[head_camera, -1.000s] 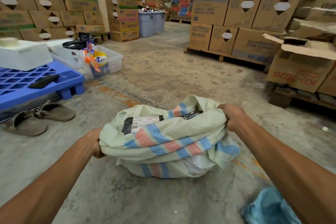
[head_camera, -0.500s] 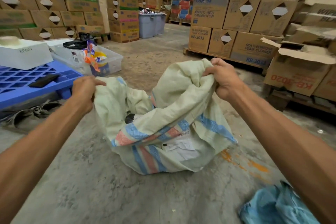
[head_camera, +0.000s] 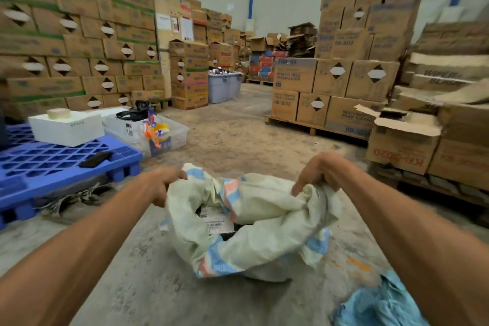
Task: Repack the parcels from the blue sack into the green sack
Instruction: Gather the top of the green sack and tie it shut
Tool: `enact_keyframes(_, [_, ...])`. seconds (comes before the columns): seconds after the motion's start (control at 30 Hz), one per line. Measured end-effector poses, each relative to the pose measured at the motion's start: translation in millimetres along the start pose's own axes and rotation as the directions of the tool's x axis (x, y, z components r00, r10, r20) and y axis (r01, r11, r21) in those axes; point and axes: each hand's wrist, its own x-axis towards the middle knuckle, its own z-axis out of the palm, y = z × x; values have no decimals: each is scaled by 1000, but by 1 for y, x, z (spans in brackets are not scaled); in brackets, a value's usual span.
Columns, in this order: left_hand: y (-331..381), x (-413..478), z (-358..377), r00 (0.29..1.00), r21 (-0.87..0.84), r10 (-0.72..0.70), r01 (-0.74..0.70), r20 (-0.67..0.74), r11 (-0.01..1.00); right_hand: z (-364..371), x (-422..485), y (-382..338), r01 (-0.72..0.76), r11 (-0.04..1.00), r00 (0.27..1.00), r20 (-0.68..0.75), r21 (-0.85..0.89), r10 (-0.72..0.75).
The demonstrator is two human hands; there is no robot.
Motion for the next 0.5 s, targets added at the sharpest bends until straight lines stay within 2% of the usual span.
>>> enact_keyframes(0.07, [14,-20,3,984,71,165,-160,-72,985,3,-30,6,-4,997,999,-39,-77,1])
enact_keyframes(0.13, [31,-11,-3,920,83,352,-342,-171,936,4,-49,6,105,994,986,-137,39,-99])
enact_keyframes(0.2, [47,12,-10,875,94,448,-438,-183,894,-4,-61,6,283,945,913,-348,163,-214])
enact_keyframes(0.27, [62,1,-14,851,-18,479,-494,-215,869,-18,-75,7,403,861,808,-563,310,-175])
enact_keyframes(0.3, [66,-26,-14,856,-72,474,-497,-209,865,-24,-81,8,448,806,778,-613,388,-137])
enact_keyframes(0.33, [70,-71,-9,849,-126,484,-515,-212,848,-30,-90,10,478,760,774,-621,441,-127])
enact_keyframes(0.37, [76,-93,-10,845,-151,487,-523,-220,839,-33,-102,12,482,728,802,-580,488,-142])
enact_keyframes(0.43, [89,-123,-11,808,-137,528,-572,-261,808,-36,-117,17,449,710,860,-479,542,-178])
enact_keyframes(0.5, [99,-137,-12,789,-100,551,-593,-273,799,-43,-121,23,442,691,872,-454,572,-182])
